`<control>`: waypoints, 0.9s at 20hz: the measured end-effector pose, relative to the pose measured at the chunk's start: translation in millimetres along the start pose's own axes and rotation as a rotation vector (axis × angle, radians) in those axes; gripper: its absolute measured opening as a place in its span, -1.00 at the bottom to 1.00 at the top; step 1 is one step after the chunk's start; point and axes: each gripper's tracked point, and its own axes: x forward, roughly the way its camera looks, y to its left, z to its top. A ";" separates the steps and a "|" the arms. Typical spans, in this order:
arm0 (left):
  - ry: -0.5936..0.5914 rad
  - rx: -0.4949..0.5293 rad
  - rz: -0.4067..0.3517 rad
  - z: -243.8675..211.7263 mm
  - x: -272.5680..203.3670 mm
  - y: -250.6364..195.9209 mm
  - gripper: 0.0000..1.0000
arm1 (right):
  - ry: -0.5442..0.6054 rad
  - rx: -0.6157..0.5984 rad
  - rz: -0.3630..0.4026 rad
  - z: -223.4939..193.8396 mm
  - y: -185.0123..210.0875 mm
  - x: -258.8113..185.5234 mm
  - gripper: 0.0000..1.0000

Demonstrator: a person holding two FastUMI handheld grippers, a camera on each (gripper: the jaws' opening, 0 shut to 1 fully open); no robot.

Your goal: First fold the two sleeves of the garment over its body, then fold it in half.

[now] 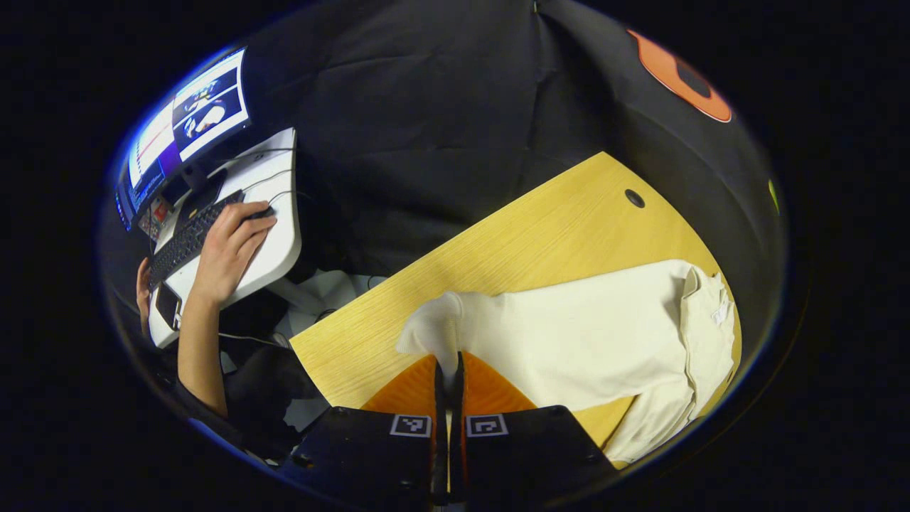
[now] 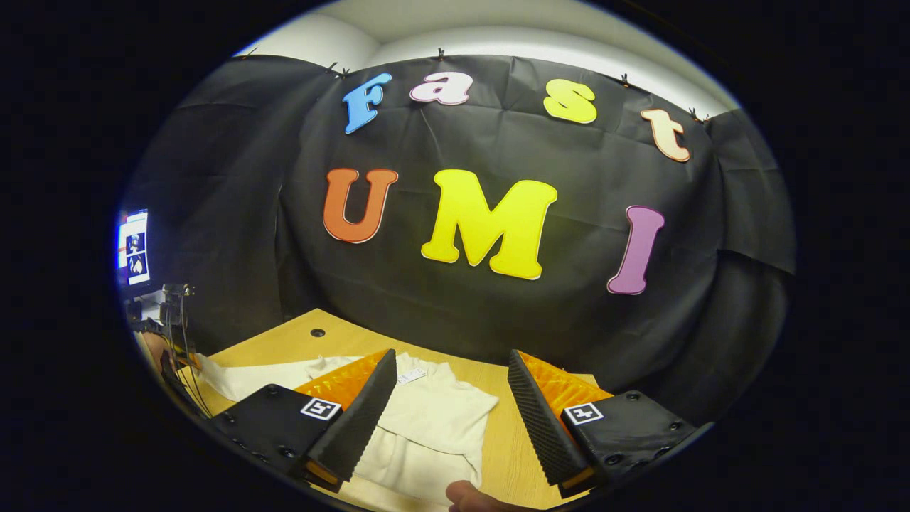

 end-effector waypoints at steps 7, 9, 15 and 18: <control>-0.075 0.063 -0.082 58.4 -33.2 -98.5 -0.93 | 0.024 0.039 -0.004 -13.2 -32.1 9.1 0.97; -0.096 0.098 -0.120 72.0 -42.0 -138.4 -0.92 | 0.040 0.059 -0.010 -18.5 -41.7 11.7 0.95; -0.114 0.252 -0.254 75.7 -66.5 -288.8 -0.92 | 0.070 0.093 -0.071 -32.5 -82.5 11.3 0.95; -0.102 0.342 -0.296 53.9 -69.4 -349.6 -0.93 | 0.093 0.109 -0.109 -44.0 -103.7 6.3 0.97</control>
